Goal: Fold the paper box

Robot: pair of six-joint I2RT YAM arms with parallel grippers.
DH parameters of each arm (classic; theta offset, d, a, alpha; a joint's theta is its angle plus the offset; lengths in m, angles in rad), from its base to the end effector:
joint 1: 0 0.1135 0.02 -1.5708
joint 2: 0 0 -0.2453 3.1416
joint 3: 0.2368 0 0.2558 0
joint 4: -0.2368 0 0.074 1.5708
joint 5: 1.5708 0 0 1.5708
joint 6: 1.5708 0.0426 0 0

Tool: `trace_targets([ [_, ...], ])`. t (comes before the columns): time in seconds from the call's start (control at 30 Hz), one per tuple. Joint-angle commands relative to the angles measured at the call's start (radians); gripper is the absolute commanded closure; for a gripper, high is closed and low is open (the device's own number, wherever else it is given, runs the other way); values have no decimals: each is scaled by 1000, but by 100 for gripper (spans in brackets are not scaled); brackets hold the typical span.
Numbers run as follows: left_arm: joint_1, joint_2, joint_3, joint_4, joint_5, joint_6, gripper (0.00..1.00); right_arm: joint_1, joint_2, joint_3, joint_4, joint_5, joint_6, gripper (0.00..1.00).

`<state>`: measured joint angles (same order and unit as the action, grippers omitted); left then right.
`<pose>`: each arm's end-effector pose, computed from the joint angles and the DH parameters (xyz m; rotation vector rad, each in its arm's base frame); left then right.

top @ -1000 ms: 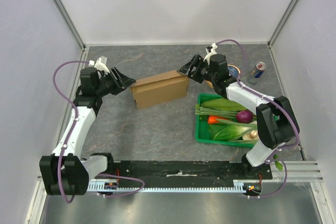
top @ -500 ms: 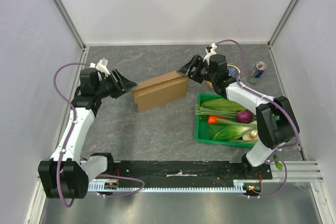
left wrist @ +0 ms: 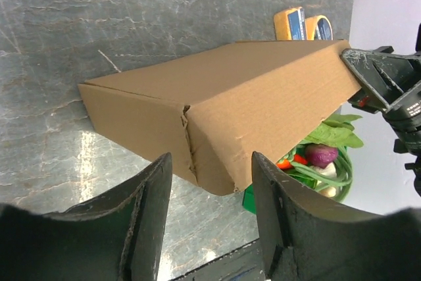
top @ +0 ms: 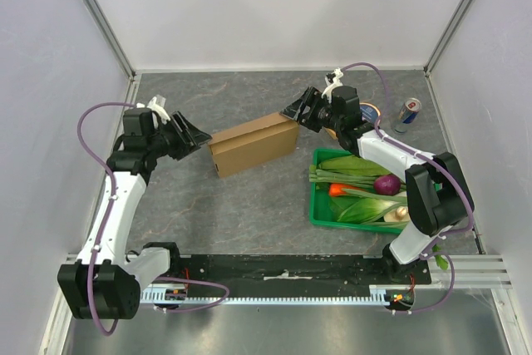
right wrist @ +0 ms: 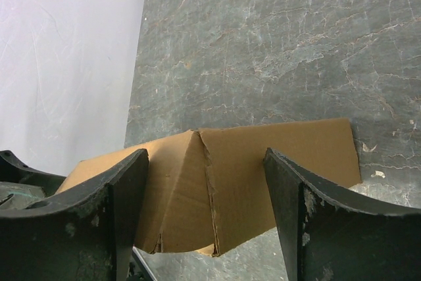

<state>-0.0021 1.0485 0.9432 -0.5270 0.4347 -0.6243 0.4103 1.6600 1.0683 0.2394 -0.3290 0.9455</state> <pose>0.2420 -0.0185 0.2931 -0.4477 2.2135 -0.8221 0.3512 0.1678 0.2295 0.3192 2.0797 1.1849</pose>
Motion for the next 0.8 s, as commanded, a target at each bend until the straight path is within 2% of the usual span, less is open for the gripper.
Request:
trace_targets([
  [0.0, -1, 18, 29, 64, 101, -63, 43, 5, 7, 16, -28, -12, -24, 22],
  [0.07, -1, 33, 26, 105, 139, -87, 45, 5, 4, 18, -29, -13, -24, 22],
  [0.1, -1, 38, 22, 119, 153, -98, 52, 5, 4, 19, -31, -13, -24, 22],
  [0.2, -1, 53, 2, 160, 183, -136, 59, 7, 3, 21, -31, -12, -24, 22],
  [0.43, -7, 56, -63, 196, 150, -129, 74, 16, 10, 6, -23, -5, -22, 23],
  [0.6, -13, 62, -144, 240, 85, -100, 85, 16, 15, -22, 4, 1, -28, 27],
  [0.73, -19, 88, -198, 294, 76, -109, 88, 16, 24, -71, 32, 10, -42, 32],
  [0.77, -19, 90, -202, 295, 67, -107, 88, 15, 29, -76, 40, 10, -57, 37],
])
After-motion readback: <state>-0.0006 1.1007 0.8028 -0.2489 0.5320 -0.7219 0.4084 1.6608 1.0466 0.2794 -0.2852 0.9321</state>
